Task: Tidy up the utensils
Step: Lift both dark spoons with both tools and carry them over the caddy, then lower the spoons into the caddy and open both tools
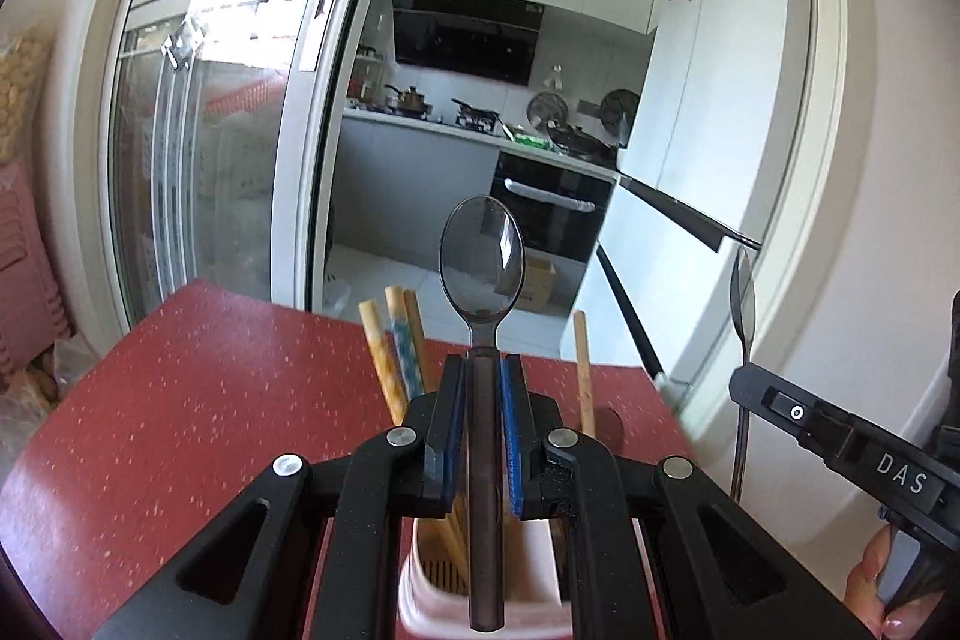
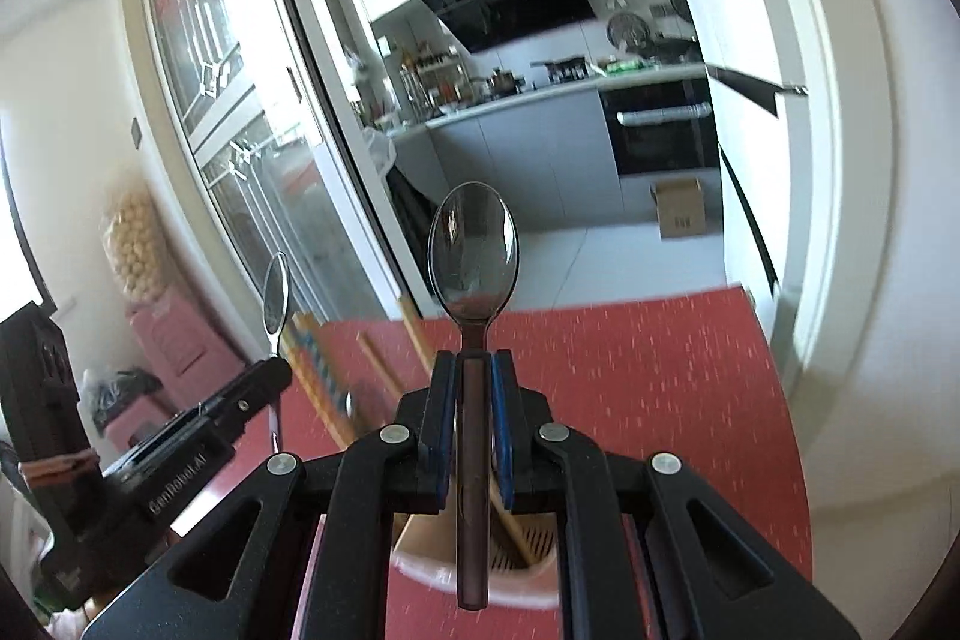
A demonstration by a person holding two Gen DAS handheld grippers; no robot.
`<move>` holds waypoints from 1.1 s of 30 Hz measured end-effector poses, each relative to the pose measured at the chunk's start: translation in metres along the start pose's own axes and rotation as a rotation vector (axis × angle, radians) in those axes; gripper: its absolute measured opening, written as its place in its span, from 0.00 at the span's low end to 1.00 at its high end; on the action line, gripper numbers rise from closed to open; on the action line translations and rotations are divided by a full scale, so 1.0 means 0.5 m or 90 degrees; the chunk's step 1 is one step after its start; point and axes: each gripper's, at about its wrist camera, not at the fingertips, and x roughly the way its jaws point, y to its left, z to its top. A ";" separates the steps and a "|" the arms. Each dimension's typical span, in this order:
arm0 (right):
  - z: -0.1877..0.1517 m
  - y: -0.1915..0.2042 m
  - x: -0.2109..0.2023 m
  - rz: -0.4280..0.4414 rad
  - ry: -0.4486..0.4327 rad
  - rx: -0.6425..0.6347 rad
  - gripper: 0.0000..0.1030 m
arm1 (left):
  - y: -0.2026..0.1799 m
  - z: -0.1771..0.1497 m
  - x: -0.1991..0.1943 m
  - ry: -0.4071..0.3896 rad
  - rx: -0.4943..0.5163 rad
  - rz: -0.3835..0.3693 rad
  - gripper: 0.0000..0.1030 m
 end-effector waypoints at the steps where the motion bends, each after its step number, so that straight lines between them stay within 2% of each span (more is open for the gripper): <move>1: 0.002 0.001 0.008 -0.002 -0.005 -0.006 0.12 | -0.001 -0.004 0.008 -0.009 0.002 0.002 0.40; 6: -0.020 0.006 0.055 -0.021 -0.026 -0.044 0.12 | -0.008 -0.029 0.038 -0.032 0.019 0.010 0.40; 14: -0.080 0.010 0.089 -0.048 -0.025 -0.102 0.12 | -0.037 -0.087 0.045 -0.051 0.061 0.038 0.40; 22: -0.127 0.021 0.077 -0.056 -0.022 -0.144 0.12 | -0.056 -0.119 0.041 -0.040 0.097 0.048 0.40; 33: -0.142 0.024 0.078 -0.050 0.016 -0.139 0.12 | -0.053 -0.133 0.042 -0.003 0.109 0.056 0.40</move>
